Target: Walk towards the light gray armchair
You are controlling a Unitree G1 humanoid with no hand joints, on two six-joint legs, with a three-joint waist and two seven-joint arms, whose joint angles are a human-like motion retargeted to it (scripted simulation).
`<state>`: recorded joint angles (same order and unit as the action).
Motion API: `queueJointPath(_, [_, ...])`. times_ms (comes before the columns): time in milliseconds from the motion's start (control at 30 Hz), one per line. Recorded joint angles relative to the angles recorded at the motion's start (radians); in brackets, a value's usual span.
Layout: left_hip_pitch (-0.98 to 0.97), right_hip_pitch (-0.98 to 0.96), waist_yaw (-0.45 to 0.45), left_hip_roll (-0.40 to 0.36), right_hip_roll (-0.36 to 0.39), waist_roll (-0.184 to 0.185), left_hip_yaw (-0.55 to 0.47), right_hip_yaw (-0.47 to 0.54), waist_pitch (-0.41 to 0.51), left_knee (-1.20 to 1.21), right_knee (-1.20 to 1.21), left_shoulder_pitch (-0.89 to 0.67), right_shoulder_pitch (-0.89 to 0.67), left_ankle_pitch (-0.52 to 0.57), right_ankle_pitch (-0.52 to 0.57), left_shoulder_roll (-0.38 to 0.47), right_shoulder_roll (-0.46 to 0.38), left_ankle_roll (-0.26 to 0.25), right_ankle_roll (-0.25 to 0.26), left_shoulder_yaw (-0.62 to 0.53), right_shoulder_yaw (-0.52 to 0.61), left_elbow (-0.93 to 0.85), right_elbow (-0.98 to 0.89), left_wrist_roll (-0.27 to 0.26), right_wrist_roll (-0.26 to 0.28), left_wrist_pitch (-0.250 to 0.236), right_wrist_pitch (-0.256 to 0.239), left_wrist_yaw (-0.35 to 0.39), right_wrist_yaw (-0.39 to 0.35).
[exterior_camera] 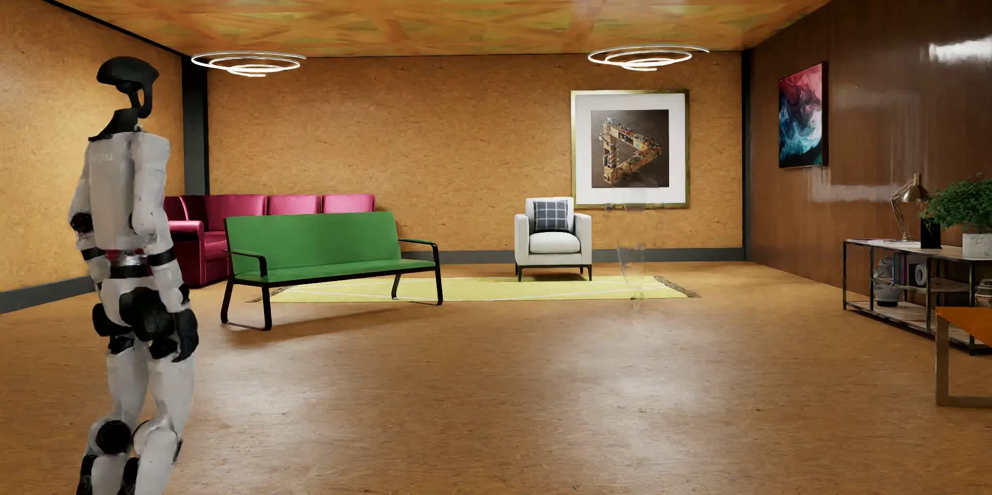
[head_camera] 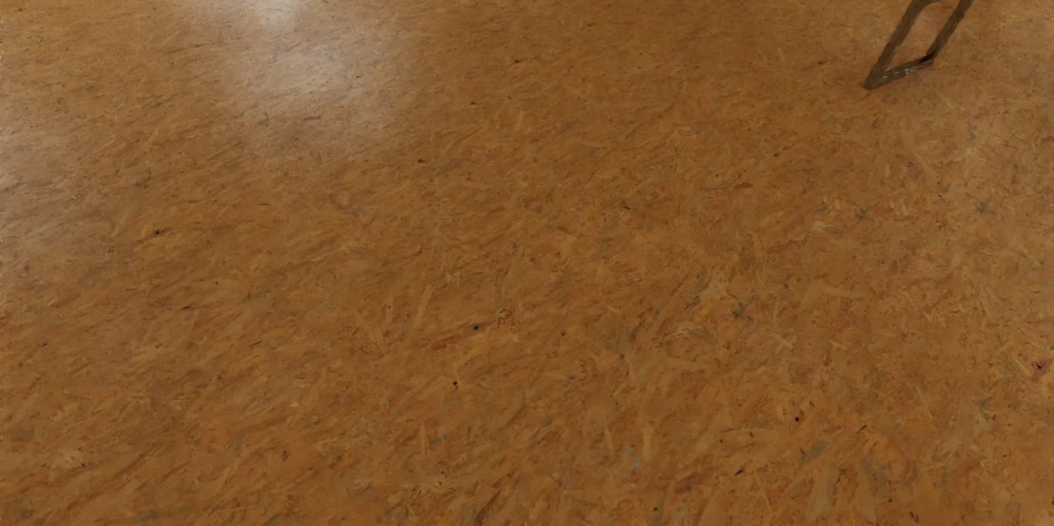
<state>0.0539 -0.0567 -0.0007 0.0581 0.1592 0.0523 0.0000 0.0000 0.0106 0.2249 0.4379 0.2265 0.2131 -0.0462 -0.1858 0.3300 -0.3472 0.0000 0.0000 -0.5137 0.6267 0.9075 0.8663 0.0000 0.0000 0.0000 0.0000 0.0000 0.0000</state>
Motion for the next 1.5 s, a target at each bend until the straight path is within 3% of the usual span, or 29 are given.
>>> queueJointPath(67, [-0.007,-0.018,-0.007,-0.002,0.003,-0.010,0.000,0.000,-0.001,-0.029,0.019,0.004,-0.003,0.034,0.046,0.004,0.002,0.000,0.000,0.010,0.007,0.007,-0.003,0.000,0.000,0.000,0.000,0.000,0.000])
queueJointPath(100, [-0.002,-0.008,-0.007,-0.011,0.003,-0.013,0.000,0.000,0.005,0.244,0.023,0.009,0.004,-0.095,0.053,0.006,-0.004,0.000,0.000,-0.001,0.013,0.003,-0.021,0.000,0.000,0.000,0.000,0.000,0.000])
queueJointPath(133, [-0.019,-0.020,0.020,-0.020,0.008,-0.018,0.000,0.000,-0.003,0.255,0.035,0.016,0.004,-0.227,0.057,0.009,-0.004,0.000,0.000,0.006,0.019,0.010,-0.024,0.000,0.000,0.000,0.000,0.000,0.000])
queueJointPath(300, [-0.322,0.094,0.113,0.016,0.036,0.011,0.000,0.000,0.085,0.754,0.051,0.048,-0.011,-0.273,-0.039,0.004,-0.040,0.000,0.000,0.067,-0.024,-0.041,-0.155,0.000,0.000,0.000,0.000,0.000,0.000])
queueJointPath(367, [-0.428,0.141,0.201,0.006,-0.010,-0.029,0.000,0.000,0.084,0.726,0.019,0.073,-0.050,-0.257,-0.112,0.019,-0.007,0.000,0.000,0.065,-0.046,-0.035,-0.145,0.000,0.000,0.000,0.000,0.000,0.000])
queueJointPath(500, [-0.605,0.303,0.241,0.047,-0.026,-0.029,0.000,0.000,0.109,0.520,-0.037,0.097,-0.100,-0.091,-0.296,0.020,-0.040,0.000,0.000,0.037,-0.020,0.033,-0.227,0.000,0.000,0.000,0.000,0.000,0.000])
queueJointPath(600, [-0.674,0.401,0.281,0.061,-0.042,-0.028,0.000,0.000,0.105,0.432,-0.045,0.094,-0.141,-0.098,-0.319,0.021,-0.039,0.000,0.000,-0.012,0.022,0.077,-0.220,0.000,0.000,0.000,0.000,0.000,0.000])
queueJointPath(667, [-0.691,0.443,0.320,0.062,-0.075,-0.037,0.000,0.000,0.092,0.539,-0.020,0.113,-0.121,-0.118,-0.238,0.019,-0.028,0.000,0.000,0.026,-0.007,0.100,-0.157,0.000,0.000,0.000,0.000,0.000,0.000])
queueJointPath(700, [-0.706,0.425,0.334,0.057,-0.080,-0.050,0.000,0.000,0.082,0.598,0.035,0.108,-0.096,-0.130,-0.139,0.020,-0.024,0.000,0.000,0.023,0.024,0.110,-0.131,0.000,0.000,0.000,0.000,0.000,0.000])
queueJointPath(733, [-0.676,0.411,0.329,0.028,-0.112,-0.071,0.000,0.000,0.084,0.655,0.129,0.103,-0.086,-0.162,0.011,0.020,-0.015,0.000,0.000,0.005,0.043,0.132,-0.078,0.000,0.000,0.000,0.000,0.000,0.000])
queueJointPath(800, [-0.579,0.255,0.277,-0.010,-0.116,-0.048,0.000,0.000,0.082,0.675,0.482,0.087,-0.051,-0.238,0.311,0.009,-0.010,0.000,0.000,0.007,0.065,0.130,0.009,0.000,0.000,0.000,0.000,0.000,0.000])
queueJointPath(867, [-0.430,0.043,0.200,-0.051,-0.120,-0.033,0.000,0.000,0.110,0.635,0.853,0.069,-0.008,-0.297,0.304,0.007,-0.021,0.000,0.000,0.013,0.061,0.064,0.013,0.000,0.000,0.000,0.000,0.000,0.000])
queueJointPath(900, [-0.345,-0.066,0.139,-0.049,-0.104,-0.016,0.000,0.000,0.108,0.590,0.913,0.059,0.021,-0.310,0.285,0.007,-0.015,0.000,0.000,0.010,0.032,0.030,0.010,0.000,0.000,0.000,0.000,0.000,0.000])
queueJointPath(967, [-0.160,-0.248,0.030,-0.049,-0.078,0.015,0.000,0.000,0.128,0.451,0.746,0.036,0.031,-0.290,0.318,0.013,-0.023,0.000,0.000,0.047,0.067,-0.047,0.033,0.000,0.000,0.000,0.000,0.000,0.000])
queueJointPath(1033, [0.019,-0.360,-0.063,-0.036,-0.078,0.038,0.000,0.000,0.125,0.330,0.372,0.021,0.072,-0.310,0.442,0.028,-0.035,0.000,0.000,0.053,0.048,-0.121,0.013,0.000,0.000,0.000,0.000,0.000,0.000])
queueJointPath(1067, [0.089,-0.406,-0.099,-0.030,-0.083,0.041,0.000,0.000,0.115,0.293,0.202,0.007,0.078,-0.334,0.389,0.040,-0.035,0.000,0.000,0.062,0.044,-0.157,0.009,0.000,0.000,0.000,0.000,0.000,0.000])
queueJointPath(1133, [0.210,-0.469,-0.148,-0.016,-0.097,0.047,0.000,0.000,0.104,0.270,0.036,-0.028,0.093,-0.385,0.018,0.059,-0.043,0.000,0.000,0.063,0.046,-0.193,-0.003,0.000,0.000,0.000,0.000,0.000,0.000])
queueJointPath(1167, [0.220,-0.478,-0.169,-0.017,-0.129,0.052,0.000,0.000,0.100,0.282,0.077,-0.054,0.090,-0.382,0.013,0.058,-0.039,0.000,0.000,0.076,0.028,-0.196,-0.001,0.000,0.000,0.000,0.000,0.000,0.000])
queueJointPath(1233, [0.260,-0.554,-0.223,0.022,-0.105,0.065,0.000,0.000,0.096,0.373,0.159,-0.036,0.097,-0.277,0.386,0.047,-0.034,0.000,0.000,0.111,0.037,-0.164,0.015,0.000,0.000,0.000,0.000,0.000,0.000])
queueJointPath(1267, [0.239,-0.556,-0.202,0.064,-0.064,0.099,0.000,0.000,0.085,0.481,0.238,-0.025,0.100,-0.122,0.476,0.025,-0.031,0.000,0.000,0.117,0.039,-0.126,0.041,0.000,0.000,0.000,0.000,0.000,0.000])
queueJointPath(1300, [0.184,-0.518,-0.160,0.069,-0.028,0.101,0.000,0.000,0.075,0.651,0.284,-0.003,0.089,0.039,0.471,0.021,-0.028,0.000,0.000,0.106,0.064,-0.087,0.061,0.000,0.000,0.000,0.000,0.000,0.000])
queueJointPath(1333, [0.071,-0.470,-0.124,0.086,0.018,0.101,0.000,0.000,0.066,0.858,0.300,0.011,0.077,0.112,0.443,0.026,-0.022,0.000,0.000,0.073,0.067,-0.067,0.067,0.000,0.000,0.000,0.000,0.000,0.000])
queueJointPath(1367, [-0.042,-0.396,-0.087,0.114,0.054,0.112,0.000,0.000,0.061,1.042,0.285,0.041,0.068,0.027,0.376,0.021,-0.006,0.000,0.000,0.089,0.001,-0.076,0.080,0.000,0.000,0.000,0.000,0.000,0.000])
queueJointPath(1433, [-0.220,-0.162,0.017,0.076,0.050,0.067,0.000,0.000,0.081,1.133,0.182,0.060,0.027,-0.197,0.222,0.023,-0.017,0.000,0.000,0.057,-0.003,-0.046,0.059,0.000,0.000,0.000,0.000,0.000,0.000])
queueJointPath(1500, [-0.349,0.055,0.143,0.054,0.012,0.018,0.000,0.000,0.095,0.944,0.074,0.088,0.005,-0.228,0.073,0.031,-0.050,0.000,0.000,0.063,-0.008,-0.031,-0.049,0.000,0.000,0.000,0.000,0.000,0.000])
